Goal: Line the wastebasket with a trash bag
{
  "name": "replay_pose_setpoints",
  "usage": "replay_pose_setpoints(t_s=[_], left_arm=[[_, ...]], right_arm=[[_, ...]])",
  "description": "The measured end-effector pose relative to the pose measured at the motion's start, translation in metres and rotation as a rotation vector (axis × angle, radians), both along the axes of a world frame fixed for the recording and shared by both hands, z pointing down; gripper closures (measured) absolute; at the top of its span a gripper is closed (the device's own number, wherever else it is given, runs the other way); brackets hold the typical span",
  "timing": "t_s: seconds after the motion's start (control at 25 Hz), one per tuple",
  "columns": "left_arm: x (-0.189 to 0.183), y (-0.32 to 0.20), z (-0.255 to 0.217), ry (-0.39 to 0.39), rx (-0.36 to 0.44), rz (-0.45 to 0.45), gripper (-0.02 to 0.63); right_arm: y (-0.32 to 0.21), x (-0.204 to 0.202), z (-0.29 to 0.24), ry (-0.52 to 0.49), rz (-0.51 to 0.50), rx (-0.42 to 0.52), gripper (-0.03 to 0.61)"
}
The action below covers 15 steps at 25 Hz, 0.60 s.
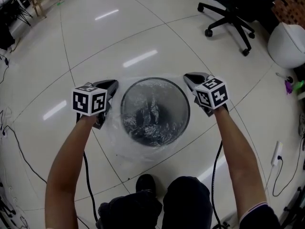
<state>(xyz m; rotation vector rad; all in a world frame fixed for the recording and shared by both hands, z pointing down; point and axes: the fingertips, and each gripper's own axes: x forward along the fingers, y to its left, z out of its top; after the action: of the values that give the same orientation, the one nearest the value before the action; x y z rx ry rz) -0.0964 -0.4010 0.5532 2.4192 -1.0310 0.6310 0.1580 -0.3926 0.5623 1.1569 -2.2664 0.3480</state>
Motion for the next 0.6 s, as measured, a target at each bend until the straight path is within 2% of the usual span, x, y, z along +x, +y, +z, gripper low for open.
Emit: replay_pose_setpoints(t_s=[0.6], left_arm=[[0.000,-0.017,0.061,0.011,-0.043,0.009,0.601]], right_arm=[[-0.012,-0.002,0.067,0.014,0.003,-0.077,0.577]])
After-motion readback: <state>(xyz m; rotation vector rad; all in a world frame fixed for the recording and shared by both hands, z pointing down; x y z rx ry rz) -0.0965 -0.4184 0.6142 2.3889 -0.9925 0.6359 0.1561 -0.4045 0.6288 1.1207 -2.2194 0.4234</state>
